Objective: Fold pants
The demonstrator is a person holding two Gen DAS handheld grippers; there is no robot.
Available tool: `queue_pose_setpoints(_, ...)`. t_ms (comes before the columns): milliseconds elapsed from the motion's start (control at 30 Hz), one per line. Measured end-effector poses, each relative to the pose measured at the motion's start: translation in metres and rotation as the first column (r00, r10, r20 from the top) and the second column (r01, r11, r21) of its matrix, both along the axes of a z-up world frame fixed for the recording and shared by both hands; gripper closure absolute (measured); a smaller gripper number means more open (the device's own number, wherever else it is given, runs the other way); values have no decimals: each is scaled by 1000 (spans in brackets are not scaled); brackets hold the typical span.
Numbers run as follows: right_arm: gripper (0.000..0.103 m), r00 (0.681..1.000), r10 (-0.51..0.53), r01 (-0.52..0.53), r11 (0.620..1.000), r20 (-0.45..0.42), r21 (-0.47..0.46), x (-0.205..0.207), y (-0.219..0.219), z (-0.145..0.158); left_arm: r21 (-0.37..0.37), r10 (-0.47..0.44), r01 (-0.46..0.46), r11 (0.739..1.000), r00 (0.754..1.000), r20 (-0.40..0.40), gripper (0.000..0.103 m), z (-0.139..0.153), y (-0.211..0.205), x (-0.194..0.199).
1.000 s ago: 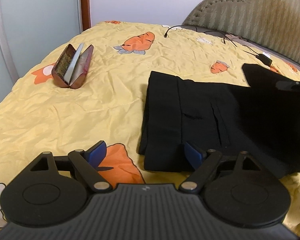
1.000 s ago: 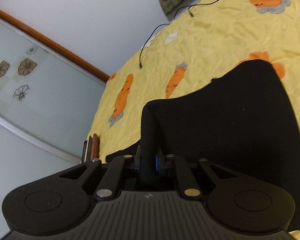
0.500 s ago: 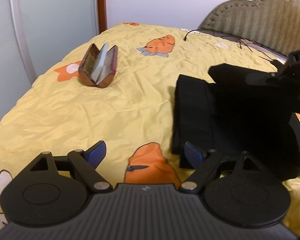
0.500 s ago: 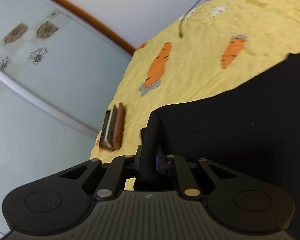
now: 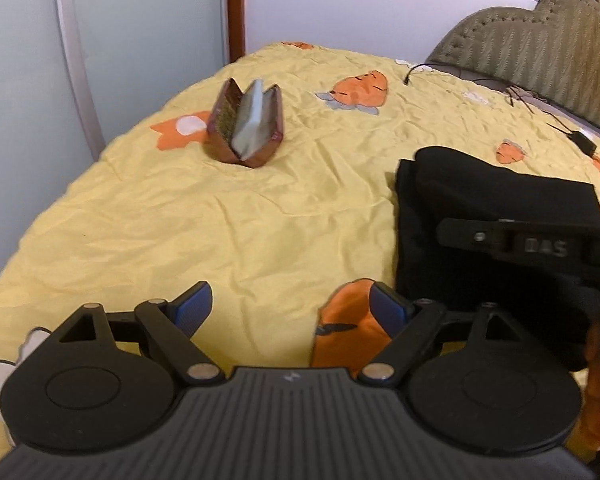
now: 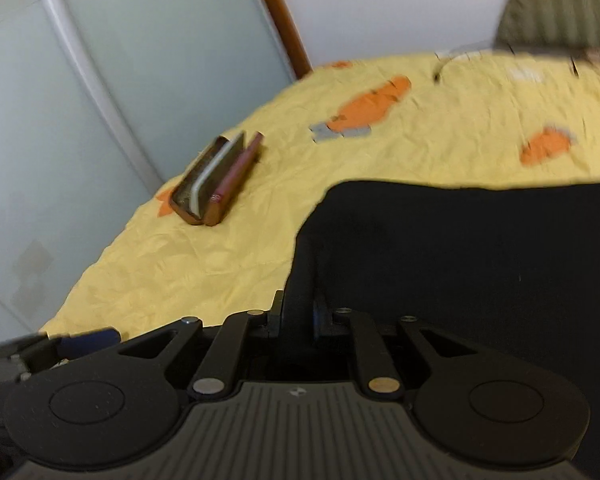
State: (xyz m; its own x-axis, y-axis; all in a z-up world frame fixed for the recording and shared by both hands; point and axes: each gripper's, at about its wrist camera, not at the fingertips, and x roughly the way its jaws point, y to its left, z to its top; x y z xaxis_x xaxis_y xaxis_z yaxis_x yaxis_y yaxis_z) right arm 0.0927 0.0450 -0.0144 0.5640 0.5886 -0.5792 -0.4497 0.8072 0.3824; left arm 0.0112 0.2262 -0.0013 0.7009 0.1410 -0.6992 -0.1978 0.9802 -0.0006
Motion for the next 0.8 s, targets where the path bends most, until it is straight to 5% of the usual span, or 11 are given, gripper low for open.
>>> queue_pose_setpoints(33, 78, 1000, 7, -7, 1000, -1, 23, -3, -5, 1, 9, 9, -9, 1000, 1000, 5, 19, 2, 1, -1)
queue_pose_setpoints(100, 35, 999, 37, -36, 998, -15, 45, -8, -13, 3, 17, 18, -18, 1000, 1000, 13, 17, 5, 3, -3)
queue_pose_setpoints(167, 21, 999, 41, -42, 999, 21, 33, -22, -25, 9, 22, 15, -15, 1000, 1000, 18, 17, 10, 1, -1)
queue_pose_setpoints(300, 21, 995, 71, -74, 996, 68, 46, -46, -62, 21, 14, -31, 30, 999, 998, 57, 17, 29, -10, 6)
queue_pose_setpoints(467, 21, 960, -240, 249, 968, 146, -44, -51, -143, 26, -24, -161, 165, 986, 981, 111, 14, 48, -49, 21)
queue_pose_setpoints(600, 21, 954, -292, 300, 941, 73, -157, -37, -173, 6, 31, -247, 245, 969, 965, 88, 14, 31, -87, 45)
queue_pose_setpoints(700, 21, 966, -259, 253, 932, 12, -260, -39, -172, -15, 133, -217, 217, 967, 976, -14, 10, -1, -98, 63)
queue_pose_setpoints(800, 20, 967, -255, 251, 936, 15, -248, -46, -178, -18, 79, -208, 208, 975, 978, -14, 6, -14, -83, 60)
